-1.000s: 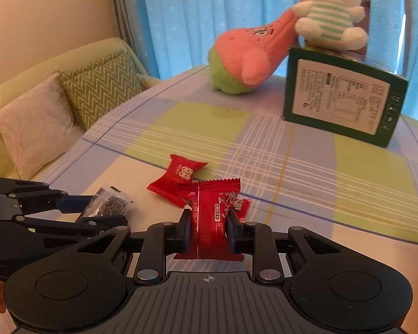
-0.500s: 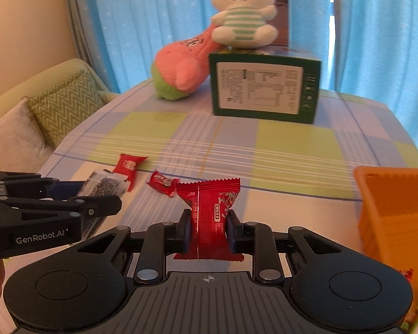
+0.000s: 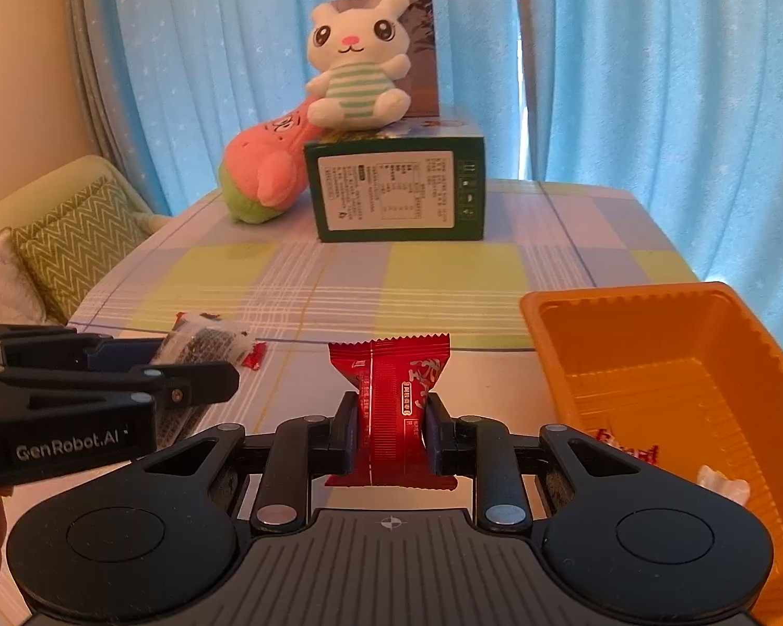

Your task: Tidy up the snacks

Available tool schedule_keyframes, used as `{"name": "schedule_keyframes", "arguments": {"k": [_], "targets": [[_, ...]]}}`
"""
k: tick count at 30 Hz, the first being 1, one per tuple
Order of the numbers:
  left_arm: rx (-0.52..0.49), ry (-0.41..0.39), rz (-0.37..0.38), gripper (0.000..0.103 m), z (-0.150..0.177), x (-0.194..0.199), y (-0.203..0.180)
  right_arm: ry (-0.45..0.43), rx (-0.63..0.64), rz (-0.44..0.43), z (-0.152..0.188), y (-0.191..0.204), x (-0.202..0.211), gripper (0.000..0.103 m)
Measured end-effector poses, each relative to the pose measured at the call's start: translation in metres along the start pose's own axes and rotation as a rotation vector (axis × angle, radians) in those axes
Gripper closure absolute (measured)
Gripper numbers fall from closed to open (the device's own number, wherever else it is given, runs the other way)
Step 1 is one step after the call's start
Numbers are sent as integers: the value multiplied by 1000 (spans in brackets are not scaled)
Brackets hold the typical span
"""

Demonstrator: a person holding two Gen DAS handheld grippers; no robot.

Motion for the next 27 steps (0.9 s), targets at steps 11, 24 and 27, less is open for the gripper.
{"name": "schedule_keyframes", "arguments": {"k": [11, 24, 27], "targets": [[-29, -1, 43, 70, 3, 14, -34, -33, -37, 57, 13, -21, 40, 78], [-67, -16, 103, 70, -5, 15, -74, -64, -91, 107, 21, -49, 70, 78], [-68, -15, 116, 70, -6, 12, -81, -72, -98, 117, 21, -53, 72, 78]]}}
Point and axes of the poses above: each gripper's, at about its wrist camera, not at the fingertips, and x roughly against the way its jaws point, y to its left, z to its underside, the point moved 2 cm from there along -x, roughly the way its jaws point, and after that the axes turned 6 degrees about -y, right-handed, at the moved point
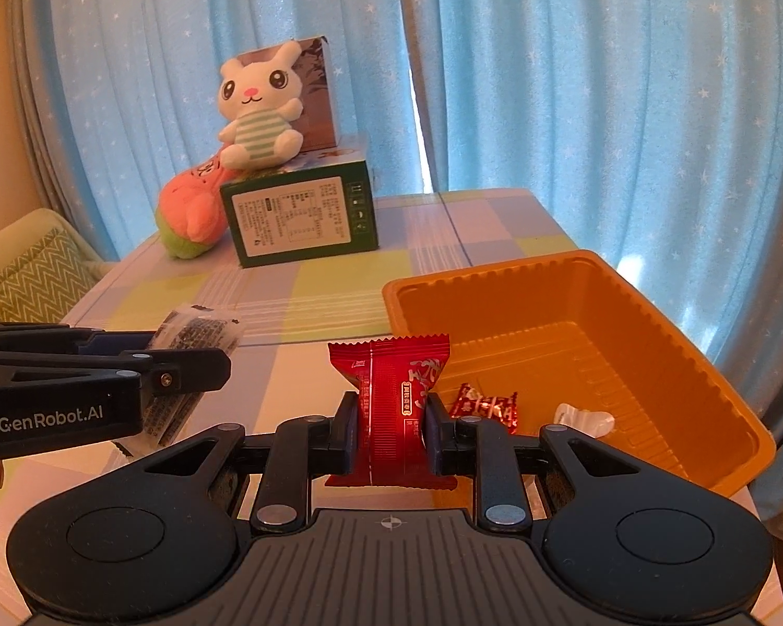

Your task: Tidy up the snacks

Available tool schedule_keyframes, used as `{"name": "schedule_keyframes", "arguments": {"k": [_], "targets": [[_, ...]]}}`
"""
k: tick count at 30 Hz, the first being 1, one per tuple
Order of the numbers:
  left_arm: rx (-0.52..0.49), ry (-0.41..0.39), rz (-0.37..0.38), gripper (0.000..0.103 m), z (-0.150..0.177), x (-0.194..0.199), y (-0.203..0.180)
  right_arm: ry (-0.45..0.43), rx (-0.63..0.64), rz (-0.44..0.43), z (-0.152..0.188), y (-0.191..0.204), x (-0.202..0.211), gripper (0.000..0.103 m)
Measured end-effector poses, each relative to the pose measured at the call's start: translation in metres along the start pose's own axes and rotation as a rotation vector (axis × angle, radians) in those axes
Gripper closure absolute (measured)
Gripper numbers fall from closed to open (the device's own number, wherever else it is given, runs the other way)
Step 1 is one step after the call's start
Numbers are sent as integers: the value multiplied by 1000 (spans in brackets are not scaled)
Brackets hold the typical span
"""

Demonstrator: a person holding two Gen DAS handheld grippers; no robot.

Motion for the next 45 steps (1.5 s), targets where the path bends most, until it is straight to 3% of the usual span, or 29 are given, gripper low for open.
{"name": "schedule_keyframes", "arguments": {"k": [27, 45], "targets": [[9, -21, 58, 70, -9, -18, -18, -47, -96, 108, -11, -50, 8, 78], [5, -27, 152, 70, -19, -57, -59, -44, -180, 227, -8, -100, 14, 78]]}}
Point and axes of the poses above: each gripper's, at about its wrist camera, not at the fingertips, and x roughly against the way its jaws point, y to its left, z to its underside, the point moved 2 cm from there along -x, roughly the way its jaws point, and after that the axes turned 6 degrees about -y, right-handed, at the moved point
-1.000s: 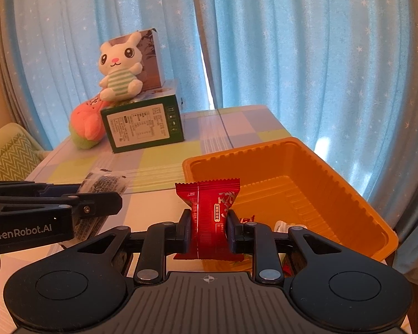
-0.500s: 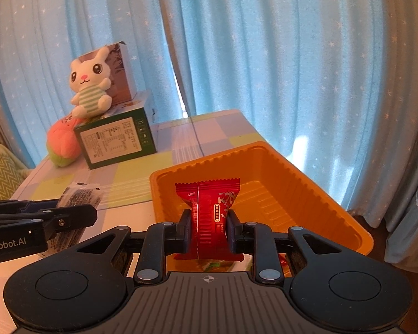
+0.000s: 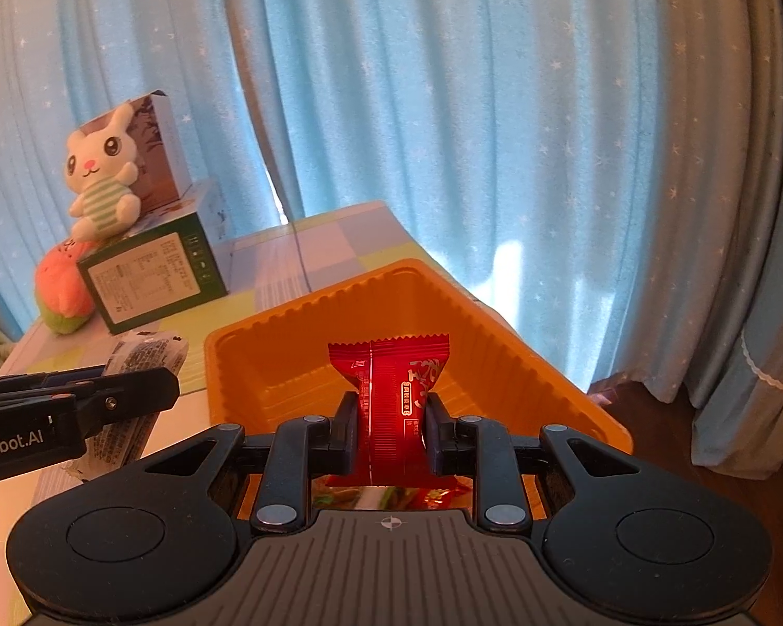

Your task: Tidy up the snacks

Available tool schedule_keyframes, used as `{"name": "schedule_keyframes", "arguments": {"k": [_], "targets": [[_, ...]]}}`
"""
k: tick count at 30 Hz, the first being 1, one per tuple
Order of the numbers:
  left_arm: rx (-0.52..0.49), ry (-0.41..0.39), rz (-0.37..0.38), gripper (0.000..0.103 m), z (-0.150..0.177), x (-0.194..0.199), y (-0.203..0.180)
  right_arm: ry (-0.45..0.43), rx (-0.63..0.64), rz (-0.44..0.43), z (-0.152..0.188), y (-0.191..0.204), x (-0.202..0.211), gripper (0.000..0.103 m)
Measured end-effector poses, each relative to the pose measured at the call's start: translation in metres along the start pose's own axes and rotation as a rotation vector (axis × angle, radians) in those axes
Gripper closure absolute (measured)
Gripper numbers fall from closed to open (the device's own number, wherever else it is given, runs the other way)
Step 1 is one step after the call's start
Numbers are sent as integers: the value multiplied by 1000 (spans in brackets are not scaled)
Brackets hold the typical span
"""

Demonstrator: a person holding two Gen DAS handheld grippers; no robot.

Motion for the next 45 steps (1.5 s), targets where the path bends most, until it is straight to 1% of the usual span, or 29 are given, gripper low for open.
{"name": "schedule_keyframes", "arguments": {"k": [14, 22, 27, 35, 37, 38, 45], "targets": [[16, 23, 40, 70, 1, -29, -22, -1, -30, 17, -2, -13, -4, 78], [47, 21, 42, 70, -1, -40, -18, 7, -50, 32, -2, -17, -10, 78], [32, 13, 46, 70, -6, -48, -21, -8, -48, 53, -3, -19, -11, 78], [33, 41, 41, 69, -2, -64, -17, -6, -76, 69, -3, -27, -13, 78], [53, 50, 37, 58, 0, -68, -13, 0, -82, 67, -3, -27, -14, 78], [61, 48, 28, 50, 0, -68, -10, 2, -85, 65, -3, -27, -15, 78], [55, 59, -2, 50, 2, -59, 5, 3, -84, 42, -4, -19, -16, 78]]}}
Point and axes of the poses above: each gripper's, at about its wrist camera, not at the fingertips, and x roughly against the way its jaws point, y to its left, z to its underside, the point moved 2 cm from there along -x, roughly the way its jaws point, and after that the axes turned 6 degrees about -y, right-handed, at the moved point
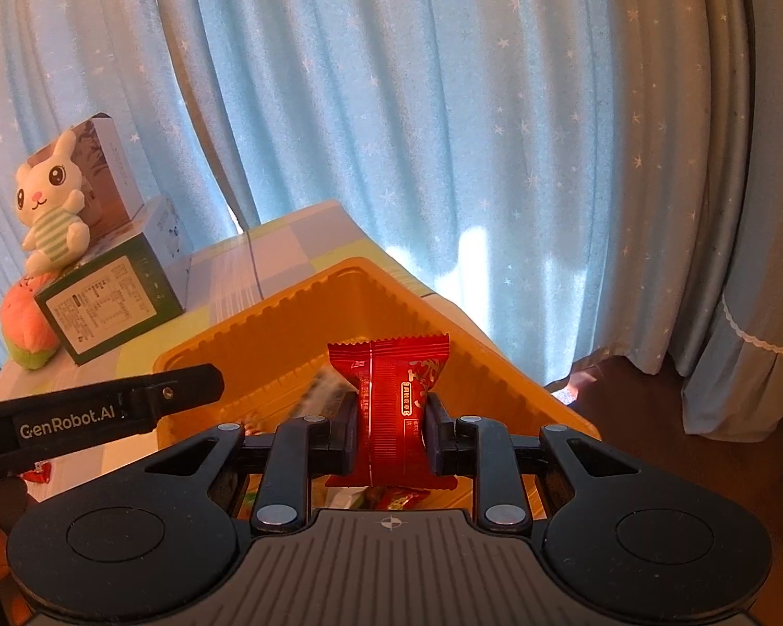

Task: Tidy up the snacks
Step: 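Open the left tool to drop the seed packet while the right tool releases the red candy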

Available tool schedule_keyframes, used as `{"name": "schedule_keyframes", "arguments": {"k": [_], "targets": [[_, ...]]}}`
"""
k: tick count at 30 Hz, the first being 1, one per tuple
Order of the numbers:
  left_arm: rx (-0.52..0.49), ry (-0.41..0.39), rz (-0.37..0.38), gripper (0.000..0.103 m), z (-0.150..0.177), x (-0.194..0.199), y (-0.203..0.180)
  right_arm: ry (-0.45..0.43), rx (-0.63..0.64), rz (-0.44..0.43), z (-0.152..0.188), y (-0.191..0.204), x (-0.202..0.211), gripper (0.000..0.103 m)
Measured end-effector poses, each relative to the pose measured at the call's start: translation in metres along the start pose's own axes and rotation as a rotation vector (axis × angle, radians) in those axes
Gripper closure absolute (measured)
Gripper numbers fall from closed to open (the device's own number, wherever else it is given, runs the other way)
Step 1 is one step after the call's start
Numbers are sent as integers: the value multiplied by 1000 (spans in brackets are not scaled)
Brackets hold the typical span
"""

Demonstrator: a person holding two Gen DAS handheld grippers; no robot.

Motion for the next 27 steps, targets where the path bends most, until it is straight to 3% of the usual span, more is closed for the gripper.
{"name": "schedule_keyframes", "arguments": {"k": [27], "targets": [[6, -19, -57, 49, -3, 29, 33, -26, 44, -61, 0, 33, -3, 78]]}}
Point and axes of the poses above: each gripper's, at about its wrist camera, not at the fingertips, and x roughly against the way its jaws point, y to its left, z to its underside, the point moved 2 cm from there along -x, roughly the way its jaws point, and after that the axes turned 6 degrees about -y, right-handed, at the moved point
